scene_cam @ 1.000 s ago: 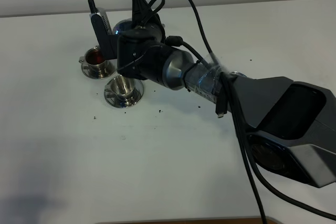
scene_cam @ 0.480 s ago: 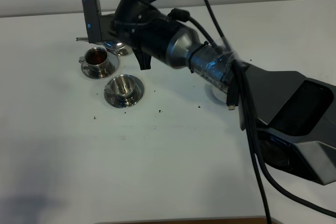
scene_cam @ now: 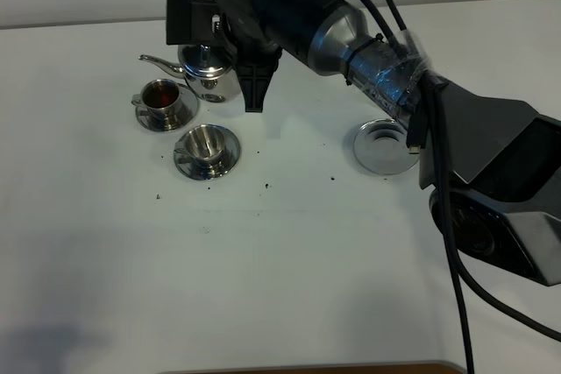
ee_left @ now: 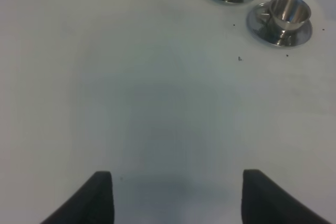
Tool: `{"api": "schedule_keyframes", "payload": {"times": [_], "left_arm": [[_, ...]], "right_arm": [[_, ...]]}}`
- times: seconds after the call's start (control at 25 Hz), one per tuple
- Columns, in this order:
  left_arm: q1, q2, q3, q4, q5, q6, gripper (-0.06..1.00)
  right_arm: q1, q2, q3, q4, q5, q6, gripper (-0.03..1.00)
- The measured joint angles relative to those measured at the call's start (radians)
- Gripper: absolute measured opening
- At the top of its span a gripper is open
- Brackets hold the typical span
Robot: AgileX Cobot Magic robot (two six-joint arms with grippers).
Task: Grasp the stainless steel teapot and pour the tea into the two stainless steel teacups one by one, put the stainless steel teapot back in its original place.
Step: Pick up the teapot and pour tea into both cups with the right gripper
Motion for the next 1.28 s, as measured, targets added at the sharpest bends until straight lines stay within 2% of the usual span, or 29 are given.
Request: {"api": "schedule_keyframes", "payload": {"times": [0.28,0.76,1.08,1.28], "left_arm": [[0.0,0.0,0.0,0.0,0.0,0.0,0.58],[0.0,0.0,0.0,0.0,0.0,0.002,0.58],[0.0,0.0,0.0,0.0,0.0,0.002,0.58],[0.0,0.0,0.0,0.0,0.0,0.002,0.58]], "right_arm": [[-0.021,0.024,-0.003,-0.009,0.055,-0.066,0.19],[-0.03,0.06,-0.012,-0.042,0.068,-0.105,0.19],[-0.03,0.02,-0.036,-0.075,0.111,-0.054,0.19],[-0.031,-0.018,-0.037,-0.078,0.112,0.025,0.19]]}}
